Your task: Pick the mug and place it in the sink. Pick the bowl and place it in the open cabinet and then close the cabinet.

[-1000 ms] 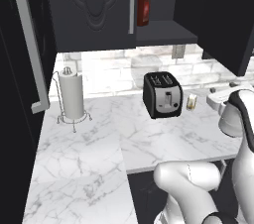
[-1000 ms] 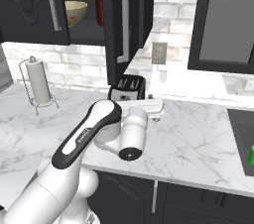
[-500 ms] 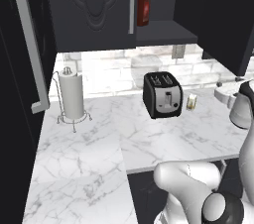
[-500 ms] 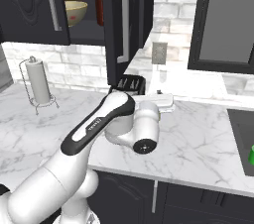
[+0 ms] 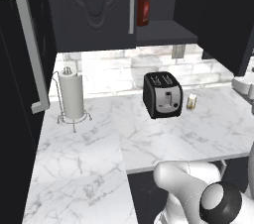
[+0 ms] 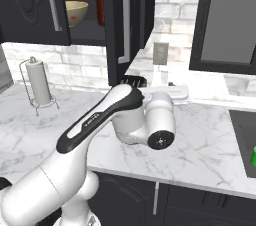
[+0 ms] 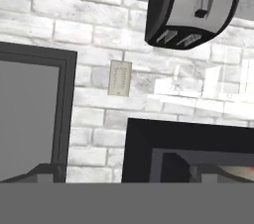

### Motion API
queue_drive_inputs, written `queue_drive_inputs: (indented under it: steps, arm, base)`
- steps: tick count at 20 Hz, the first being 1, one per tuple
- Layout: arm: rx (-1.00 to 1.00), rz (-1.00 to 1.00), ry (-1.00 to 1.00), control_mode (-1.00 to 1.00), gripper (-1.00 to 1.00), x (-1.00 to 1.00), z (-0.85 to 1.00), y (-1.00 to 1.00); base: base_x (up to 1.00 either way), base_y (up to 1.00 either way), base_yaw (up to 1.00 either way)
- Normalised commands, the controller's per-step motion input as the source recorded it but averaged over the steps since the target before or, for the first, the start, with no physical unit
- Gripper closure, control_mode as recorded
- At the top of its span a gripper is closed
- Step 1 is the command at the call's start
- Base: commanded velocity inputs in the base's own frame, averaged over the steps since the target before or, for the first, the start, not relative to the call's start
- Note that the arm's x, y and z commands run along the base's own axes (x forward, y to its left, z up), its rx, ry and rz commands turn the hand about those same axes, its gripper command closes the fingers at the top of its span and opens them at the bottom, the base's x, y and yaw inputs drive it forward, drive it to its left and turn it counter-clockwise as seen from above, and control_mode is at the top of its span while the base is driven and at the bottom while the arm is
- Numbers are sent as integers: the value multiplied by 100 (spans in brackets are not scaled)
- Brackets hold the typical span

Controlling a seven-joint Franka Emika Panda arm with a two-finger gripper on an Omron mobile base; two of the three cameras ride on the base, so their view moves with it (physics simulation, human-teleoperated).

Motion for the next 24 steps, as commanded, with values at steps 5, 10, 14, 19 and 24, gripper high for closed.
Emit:
queue_drive_inputs:
  steps: [5, 10, 14, 19, 24]
  arm:
    - [0, 1, 0, -100, -100, -64, 0, -39]
    - [-10, 7, -2, -100, -100, -52, 0, 0]
    - [-17, 19, -2, -100, -100, -14, 39, 0]
    - [-22, 20, 0, -100, -100, -28, 45, 0]
    - [-24, 16, 0, -100, -100, -26, 34, 0]
  base:
    - [0, 0, 0]
    - [0, 0, 0]
    - [0, 0, 0]
    - [0, 0, 0]
    - [0, 0, 0]
